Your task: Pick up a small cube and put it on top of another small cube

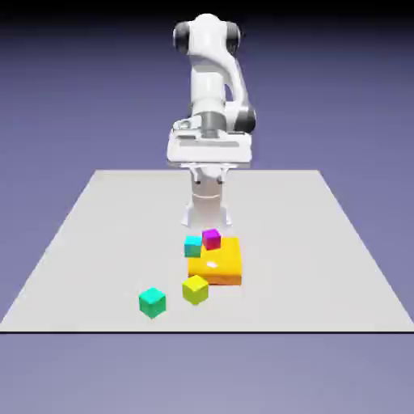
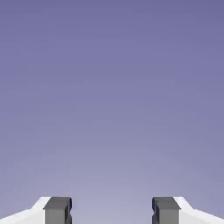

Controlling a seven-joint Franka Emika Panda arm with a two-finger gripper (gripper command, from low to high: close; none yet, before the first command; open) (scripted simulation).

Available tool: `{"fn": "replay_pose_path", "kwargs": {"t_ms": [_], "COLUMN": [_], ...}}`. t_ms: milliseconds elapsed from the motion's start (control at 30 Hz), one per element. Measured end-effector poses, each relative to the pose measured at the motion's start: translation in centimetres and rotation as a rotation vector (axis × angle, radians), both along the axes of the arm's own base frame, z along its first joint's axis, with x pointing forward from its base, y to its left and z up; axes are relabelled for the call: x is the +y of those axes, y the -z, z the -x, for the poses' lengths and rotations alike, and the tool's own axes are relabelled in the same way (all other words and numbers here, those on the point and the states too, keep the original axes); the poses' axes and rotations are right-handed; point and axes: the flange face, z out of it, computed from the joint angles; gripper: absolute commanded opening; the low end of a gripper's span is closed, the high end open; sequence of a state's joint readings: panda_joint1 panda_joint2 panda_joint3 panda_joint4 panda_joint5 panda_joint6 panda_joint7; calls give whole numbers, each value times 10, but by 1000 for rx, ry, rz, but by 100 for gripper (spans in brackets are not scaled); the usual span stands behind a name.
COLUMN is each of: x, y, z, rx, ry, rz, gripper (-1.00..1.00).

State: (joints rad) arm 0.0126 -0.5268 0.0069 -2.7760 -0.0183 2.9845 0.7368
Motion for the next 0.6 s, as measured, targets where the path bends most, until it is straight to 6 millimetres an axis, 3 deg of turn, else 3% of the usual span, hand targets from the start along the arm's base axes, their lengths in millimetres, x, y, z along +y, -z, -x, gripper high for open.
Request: {"fn": "replay_pose_path", "kwargs": {"t_ms": [300, 600], "x": [29, 48], "y": [71, 157], "z": [-66, -107], "rx": [454, 894], "ry": [-141, -258], "rz": [169, 345], "gripper": [0, 0]}}
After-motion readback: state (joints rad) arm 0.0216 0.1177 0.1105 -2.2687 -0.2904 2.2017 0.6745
